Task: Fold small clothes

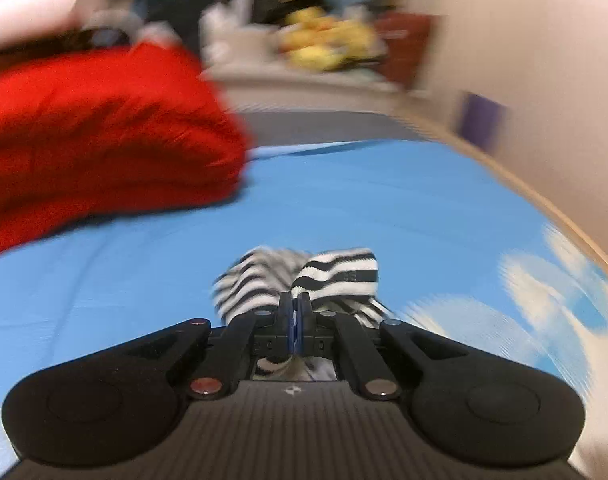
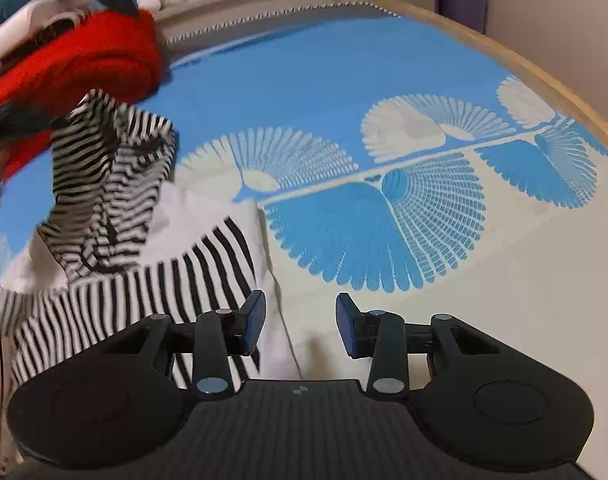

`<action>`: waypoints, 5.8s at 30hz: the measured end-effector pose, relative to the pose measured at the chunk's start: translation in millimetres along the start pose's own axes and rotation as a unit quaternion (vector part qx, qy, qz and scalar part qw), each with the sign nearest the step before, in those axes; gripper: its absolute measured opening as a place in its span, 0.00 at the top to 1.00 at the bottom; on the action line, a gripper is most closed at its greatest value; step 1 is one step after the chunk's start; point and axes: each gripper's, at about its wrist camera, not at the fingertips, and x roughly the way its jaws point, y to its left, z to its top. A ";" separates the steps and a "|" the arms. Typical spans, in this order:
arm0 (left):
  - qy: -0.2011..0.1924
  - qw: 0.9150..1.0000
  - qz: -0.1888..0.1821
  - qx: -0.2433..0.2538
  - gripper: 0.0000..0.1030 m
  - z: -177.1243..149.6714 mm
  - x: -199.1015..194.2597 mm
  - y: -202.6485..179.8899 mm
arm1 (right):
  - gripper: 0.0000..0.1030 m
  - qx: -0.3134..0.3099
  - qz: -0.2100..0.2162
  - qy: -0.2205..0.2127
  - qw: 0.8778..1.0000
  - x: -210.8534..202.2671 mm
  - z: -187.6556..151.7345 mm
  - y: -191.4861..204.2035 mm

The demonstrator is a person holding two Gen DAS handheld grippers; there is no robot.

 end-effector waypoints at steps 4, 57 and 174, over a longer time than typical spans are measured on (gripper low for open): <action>0.008 0.990 -0.093 0.103 0.99 -64.2 -126.7 -65.1 | 0.61 0.023 0.017 -0.019 0.999 -18.2 3.6 -4.3; 0.192 0.853 0.112 -0.473 0.68 -263.5 -195.1 46.8 | 0.82 0.204 0.116 0.154 0.960 39.3 -35.8 3.8; 0.138 0.908 0.090 -0.386 0.92 -433.5 -413.7 -74.4 | 0.96 0.103 0.081 0.102 0.986 -167.9 -204.2 -84.1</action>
